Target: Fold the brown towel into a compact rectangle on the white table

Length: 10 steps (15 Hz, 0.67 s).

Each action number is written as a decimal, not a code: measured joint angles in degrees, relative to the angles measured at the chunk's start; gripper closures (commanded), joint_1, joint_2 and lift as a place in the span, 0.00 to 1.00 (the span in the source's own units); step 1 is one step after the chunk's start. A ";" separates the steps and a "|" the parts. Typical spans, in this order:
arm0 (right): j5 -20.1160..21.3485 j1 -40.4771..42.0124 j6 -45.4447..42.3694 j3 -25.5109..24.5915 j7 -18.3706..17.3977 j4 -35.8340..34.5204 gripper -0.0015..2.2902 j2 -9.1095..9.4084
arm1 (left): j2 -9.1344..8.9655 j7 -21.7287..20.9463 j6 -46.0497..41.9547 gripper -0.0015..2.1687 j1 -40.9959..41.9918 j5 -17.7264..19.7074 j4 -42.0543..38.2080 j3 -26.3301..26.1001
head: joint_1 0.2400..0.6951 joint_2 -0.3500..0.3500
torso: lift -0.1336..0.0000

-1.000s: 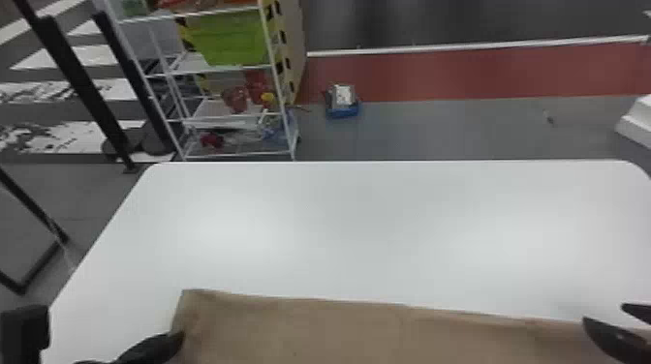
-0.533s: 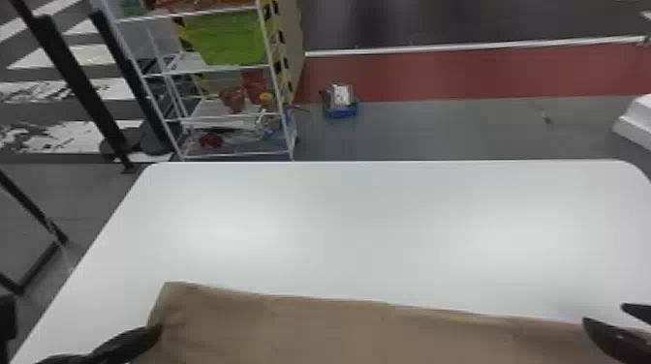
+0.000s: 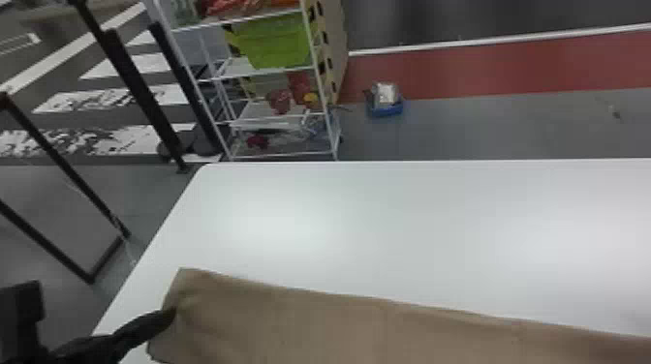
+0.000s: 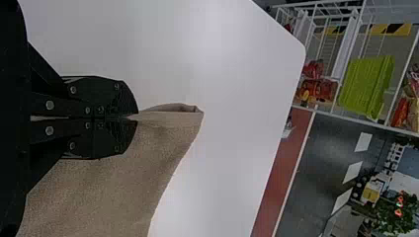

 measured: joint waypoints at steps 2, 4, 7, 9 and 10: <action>-0.15 0.00 -0.06 -0.27 -0.08 0.08 0.08 0.00 | 0.00 -1.75 3.54 0.63 -0.82 0.99 -1.16 1.42 | 1.00 0.93 | 0.07; -0.64 -0.01 -0.82 -0.81 -0.66 0.50 0.08 0.00 | 0.00 -3.91 10.03 0.63 -0.98 3.19 -4.30 1.98 | 1.00 0.86 | 0.07; -2.65 -0.25 -3.91 -2.73 -2.55 1.39 0.08 0.00 | 0.00 -5.47 20.60 0.63 -0.97 7.63 -8.97 0.89 | 1.00 0.72 | 0.07; -3.79 -0.91 -5.92 -4.05 -3.55 2.34 0.08 0.17 | 0.00 -5.96 23.71 0.63 -0.97 9.63 -10.64 -1.70 | 1.00 0.56 | 0.07; -4.64 -1.19 -7.45 -4.74 -4.26 3.15 0.08 0.25 | 0.00 -5.99 24.12 0.63 -0.95 10.05 -11.16 -3.71 | 1.00 0.51 | 0.07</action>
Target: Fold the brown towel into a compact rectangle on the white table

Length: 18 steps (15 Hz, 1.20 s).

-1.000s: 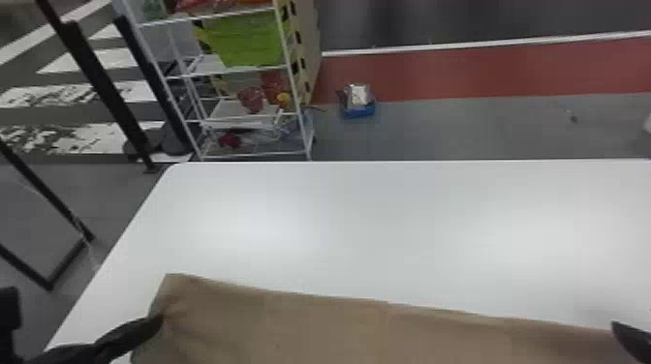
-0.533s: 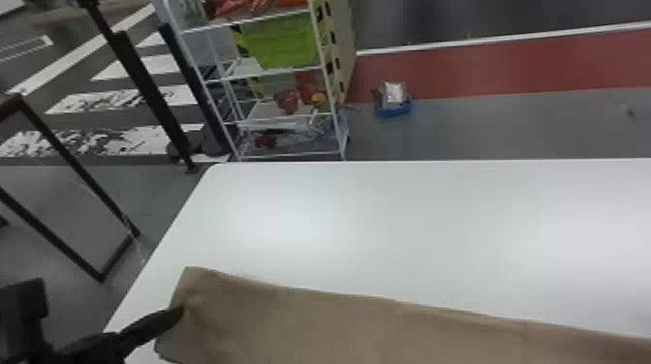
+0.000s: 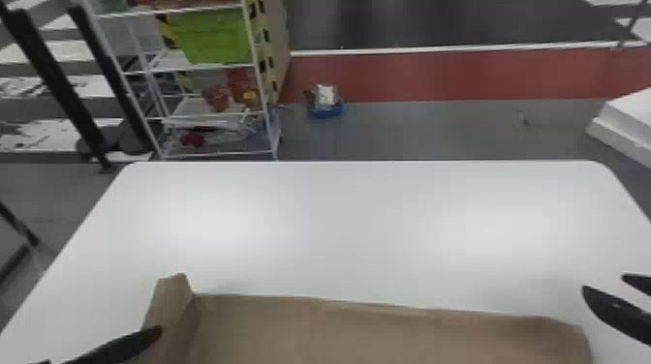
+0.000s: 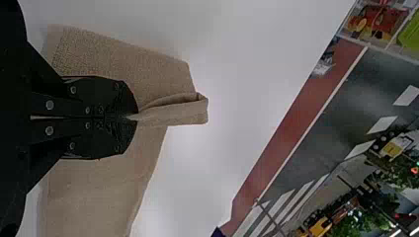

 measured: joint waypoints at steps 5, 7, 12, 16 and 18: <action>-1.76 -1.31 -5.19 -2.72 -1.81 4.34 0.08 -0.14 | 0.00 2.83 0.23 0.63 0.04 0.06 -2.67 -9.34 | 1.00 0.28 | 0.07; -2.00 -1.52 -5.92 -3.40 -1.81 5.29 0.08 -0.17 | 0.00 4.80 0.23 0.63 -0.54 0.58 -3.14 -12.37 | 1.00 0.23 | 0.07; -2.28 -1.64 -6.37 -3.86 -1.81 5.97 0.08 -0.25 | 0.00 9.02 0.24 0.63 0.15 1.18 -3.64 -20.76 | 1.00 0.09 | 0.07; -2.27 -1.87 -6.39 -3.39 -1.89 6.72 0.08 -0.23 | 0.00 12.74 0.24 0.63 0.76 1.17 -3.86 -26.71 | 1.00 0.01 | 0.07; -2.18 -1.89 -7.17 -2.65 -1.89 7.63 0.08 -0.28 | 0.00 15.66 0.24 0.63 0.74 1.28 -4.05 -29.60 | 1.00 0.00 | 0.07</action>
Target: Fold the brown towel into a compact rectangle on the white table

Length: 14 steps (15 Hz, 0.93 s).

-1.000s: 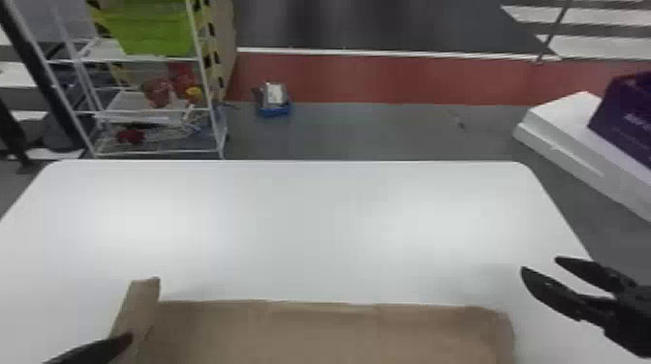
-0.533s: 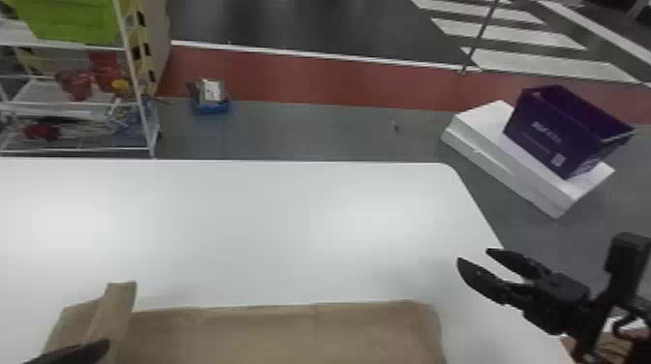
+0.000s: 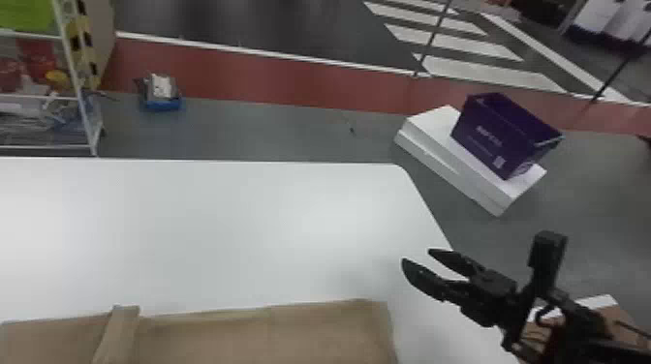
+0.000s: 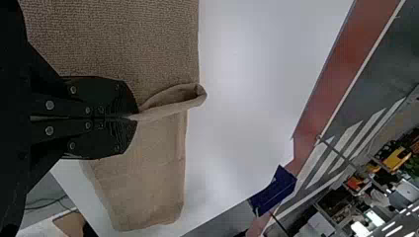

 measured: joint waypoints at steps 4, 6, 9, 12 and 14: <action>0.44 0.00 -1.91 2.01 -0.59 2.46 0.08 -0.88 | 0.00 3.43 0.00 0.63 -0.22 1.91 -0.06 -3.14 | 1.00 0.00 | 0.07; 0.58 0.00 -2.26 2.88 -0.55 2.81 0.08 -1.02 | 0.00 4.04 -1.22 0.63 -0.23 2.28 0.99 -4.84 | 1.00 0.00 | 0.07; 1.05 0.09 -3.01 4.65 -0.68 2.84 0.08 -1.00 | 0.00 6.29 -8.14 0.63 -0.23 3.73 4.27 -7.89 | 1.00 0.00 | 0.07; 1.66 0.30 -3.11 6.36 -0.73 2.85 0.08 -0.92 | 0.00 8.35 -14.13 0.63 -0.97 3.73 7.97 -11.26 | 1.00 0.00 | 0.07; 1.71 0.41 -3.14 6.86 -0.72 2.85 0.08 -0.93 | 0.00 8.32 -15.09 0.60 -1.29 3.21 9.55 -12.24 | 1.00 0.00 | 0.07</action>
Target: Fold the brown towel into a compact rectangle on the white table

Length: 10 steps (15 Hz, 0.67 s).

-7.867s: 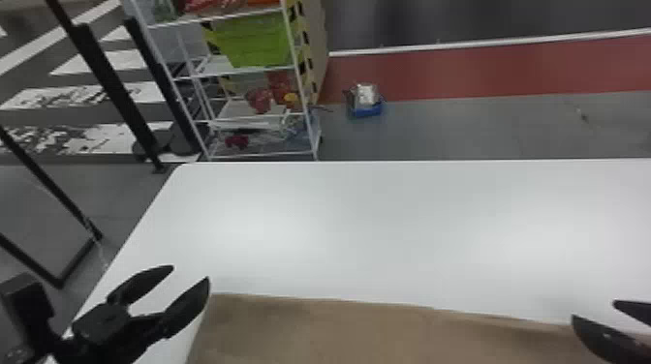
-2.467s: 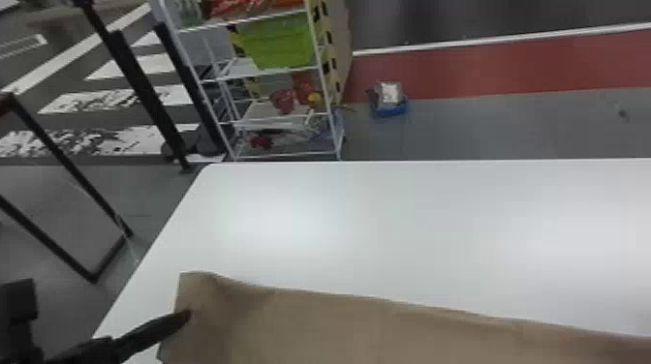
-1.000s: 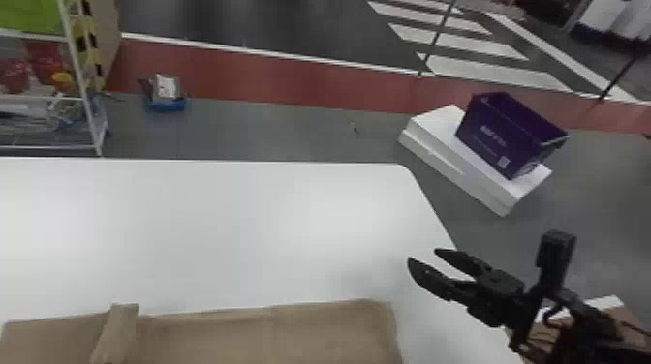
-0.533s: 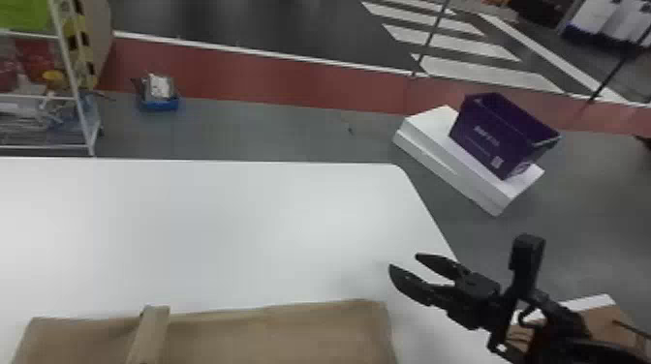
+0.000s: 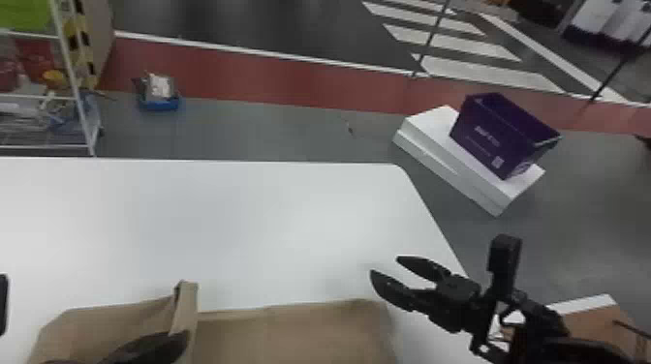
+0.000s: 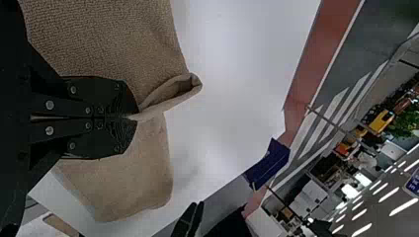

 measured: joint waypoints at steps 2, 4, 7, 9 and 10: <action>-0.04 -0.12 0.00 0.10 -0.18 0.00 0.08 0.00 | 0.00 -0.45 -0.17 0.60 0.03 -0.35 0.34 -0.18 | 1.00 0.00 | 0.07; -0.05 -0.29 0.30 0.11 -0.47 -0.34 0.08 0.00 | 0.00 -0.85 0.09 0.61 0.23 -0.79 -0.24 -0.19 | 1.00 0.00 | 0.07; -0.01 -0.35 1.01 0.05 -0.60 -1.01 0.08 0.07 | 0.00 -1.06 5.07 0.61 0.36 -1.16 -3.67 -0.25 | 1.00 0.00 | 0.07; 0.09 -0.53 1.21 0.07 -0.87 -0.97 0.08 0.08 | 0.00 -0.95 8.73 0.60 0.50 -1.09 -5.66 -1.20 | 1.00 0.00 | 0.07; 0.21 -0.69 1.23 0.25 -0.96 -0.77 0.08 0.11 | 0.00 -0.54 9.24 0.61 0.60 -1.08 -5.97 -2.22 | 1.00 0.00 | 0.07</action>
